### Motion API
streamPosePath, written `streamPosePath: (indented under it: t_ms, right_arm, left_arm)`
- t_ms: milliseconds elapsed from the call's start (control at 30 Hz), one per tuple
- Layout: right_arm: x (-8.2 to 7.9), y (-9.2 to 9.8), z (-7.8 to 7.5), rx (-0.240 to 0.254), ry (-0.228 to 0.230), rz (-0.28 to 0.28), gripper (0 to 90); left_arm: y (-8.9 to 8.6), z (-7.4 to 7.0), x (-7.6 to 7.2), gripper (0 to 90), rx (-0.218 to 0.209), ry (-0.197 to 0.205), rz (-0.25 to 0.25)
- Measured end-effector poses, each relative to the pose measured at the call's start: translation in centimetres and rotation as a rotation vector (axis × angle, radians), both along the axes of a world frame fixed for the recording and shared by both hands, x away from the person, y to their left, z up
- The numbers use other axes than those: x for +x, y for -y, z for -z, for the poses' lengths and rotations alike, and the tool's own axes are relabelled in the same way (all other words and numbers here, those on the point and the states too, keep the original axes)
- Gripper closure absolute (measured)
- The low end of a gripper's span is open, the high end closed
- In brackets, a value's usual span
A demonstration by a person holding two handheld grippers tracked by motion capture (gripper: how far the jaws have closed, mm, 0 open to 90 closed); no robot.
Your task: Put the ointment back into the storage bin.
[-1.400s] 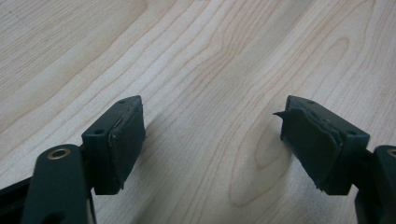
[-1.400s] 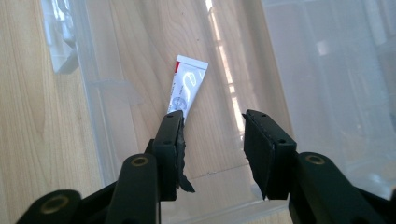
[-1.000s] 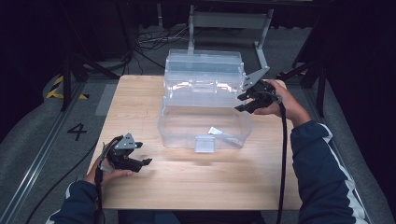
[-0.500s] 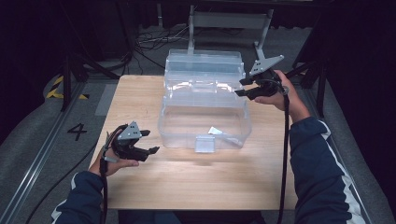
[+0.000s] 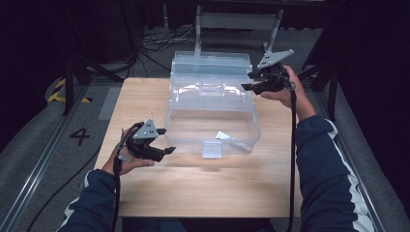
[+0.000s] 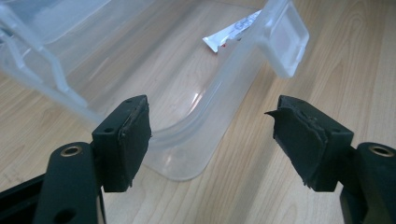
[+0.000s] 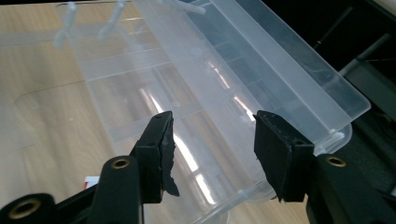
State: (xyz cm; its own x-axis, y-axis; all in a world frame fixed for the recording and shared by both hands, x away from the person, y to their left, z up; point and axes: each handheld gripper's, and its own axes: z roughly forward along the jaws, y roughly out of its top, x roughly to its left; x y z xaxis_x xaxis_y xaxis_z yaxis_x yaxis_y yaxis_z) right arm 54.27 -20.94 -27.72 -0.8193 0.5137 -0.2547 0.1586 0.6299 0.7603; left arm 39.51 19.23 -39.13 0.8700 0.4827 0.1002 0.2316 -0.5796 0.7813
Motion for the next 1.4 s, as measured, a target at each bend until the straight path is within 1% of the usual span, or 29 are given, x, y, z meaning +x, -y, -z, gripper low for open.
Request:
streamPosePath:
  t_ms: [100, 200, 233, 300, 333, 400, 433, 467, 500, 567, 667, 733, 767, 800, 833, 867, 900, 1000, 1033, 1067, 1100, 1133, 1167, 1200, 1233, 1267, 1300, 1367, 1400]
  right_arm:
    - [0.6, -0.2, 0.0, 0.009, -0.008, 0.005, 48.5]
    - [1.1, -0.5, 0.1, 0.002, -0.017, -0.002, 48.4]
    - [1.6, -1.0, 0.5, -0.015, -0.017, 0.008, 48.4]
    - [1.8, -1.2, 0.7, -0.026, -0.02, 0.008, 48.4]
    - [2.0, -1.4, 1.0, -0.042, -0.019, 0.013, 48.4]
    - [2.4, -1.7, 1.5, -0.053, -0.035, 0.01, 48.5]
    - [2.6, -1.8, 1.6, -0.059, -0.032, 0.016, 48.5]
    - [3.1, -1.9, 1.8, -0.052, -0.053, 0.022, 48.5]
    - [3.1, -1.9, 1.8, -0.052, -0.053, 0.022, 48.5]
    - [3.4, -2.0, 1.9, -0.056, -0.052, 0.032, 48.5]
    - [4.2, -2.3, 1.9, -0.063, -0.066, 0.038, 48.8]
    - [4.3, -2.4, 1.9, -0.072, -0.057, 0.044, 49.0]
    - [4.5, -2.6, 2.1, -0.082, -0.064, 0.04, 49.6]
    - [4.5, -2.6, 2.1, -0.082, -0.064, 0.04, 49.6]
    - [4.6, -2.8, 2.4, -0.088, -0.075, 0.029, 49.7]
    - [4.8, -3.1, 2.8, -0.115, -0.091, 0.034, 51.3]
    - [4.8, -3.2, 3.0, -0.117, -0.094, 0.032, 51.0]
    - [4.9, -3.1, 3.0, -0.098, -0.098, 0.027, 53.7]
    - [4.9, -3.1, 3.0, -0.084, -0.102, 0.017, 56.4]
    - [4.9, -3.1, 3.0, -0.084, -0.102, 0.017, 56.4]
    - [4.8, -3.1, 3.0, -0.081, -0.102, 0.007, 58.7]
    - [4.8, -3.1, 3.0, -0.074, -0.108, -0.004, 62.0]
    - [4.7, -3.1, 2.9, -0.081, -0.106, -0.015, 64.8]
    - [4.7, -3.1, 2.9, -0.081, -0.106, -0.015, 64.8]
    - [4.7, -3.1, 2.8, -0.088, -0.103, -0.013, 66.3]
    - [4.7, -3.1, 2.8, -0.088, -0.103, -0.013, 66.3]
    - [4.7, -3.2, 2.7, -0.102, -0.103, -0.014, 66.9]
    - [4.7, -3.2, 2.7, -0.108, -0.1, -0.016, 67.3]
    - [4.7, -3.3, 2.7, -0.115, -0.1, -0.018, 67.7]
  left_arm:
    - [0.6, -0.3, 0.3, 28.8, 0.014, 0.004, 0.017]
    - [0.9, -0.4, 0.6, 30.4, 0.024, 0.003, 0.022]
    - [1.2, -0.4, 1.1, 33.6, 0.027, -0.005, 0.037]
    - [1.3, -0.4, 1.2, 34.6, 0.026, -0.008, 0.038]
    - [1.5, -0.4, 1.4, 34.6, 0.028, -0.012, 0.04]
    - [1.8, -0.3, 1.8, 37.5, 0.046, -0.018, 0.056]
    - [2.0, -0.3, 1.9, 37.6, 0.053, -0.02, 0.057]
    - [2.4, -0.1, 2.2, 38.2, 0.067, -0.029, 0.064]
    - [2.4, -0.1, 2.2, 38.3, 0.067, -0.029, 0.064]
    - [2.7, 0.0, 2.5, 38.4, 0.087, -0.037, 0.071]
    - [3.0, 0.1, 3.0, 39.6, 0.098, -0.047, 0.078]
    - [3.3, 0.2, 3.2, 39.8, 0.115, -0.05, 0.079]
    - [3.5, 0.3, 3.5, 42.6, 0.12, -0.058, 0.094]
    - [3.5, 0.3, 3.5, 43.5, 0.12, -0.058, 0.094]
    - [3.7, 0.4, 3.6, 43.5, 0.126, -0.059, 0.091]
    - [3.9, 0.5, 3.7, 46.2, 0.131, -0.062, 0.095]
    - [4.1, 0.7, 3.8, 47.3, 0.146, -0.072, 0.109]
    - [4.3, 0.9, 3.9, 49.5, 0.159, -0.08, 0.115]
    - [4.4, 1.1, 4.1, 53.7, 0.166, -0.084, 0.118]
    - [4.4, 1.1, 4.1, 54.7, 0.166, -0.084, 0.118]
    - [4.5, 1.1, 4.1, 54.7, 0.178, -0.085, 0.121]
    - [4.5, 1.2, 4.2, 57.3, 0.183, -0.088, 0.124]
    - [4.6, 1.3, 4.2, 61.4, 0.194, -0.088, 0.124]
    - [4.7, 1.3, 4.3, 61.4, 0.208, -0.088, 0.131]
    - [4.9, 1.4, 4.3, 65.0, 0.22, -0.089, 0.148]
    - [4.9, 1.4, 4.3, 66.2, 0.22, -0.089, 0.148]
    - [5.0, 1.4, 4.4, 68.0, 0.238, -0.094, 0.157]
    - [5.2, 1.5, 4.3, 69.7, 0.271, -0.091, 0.174]
    - [5.3, 1.5, 4.3, 70.9, 0.274, -0.092, 0.18]
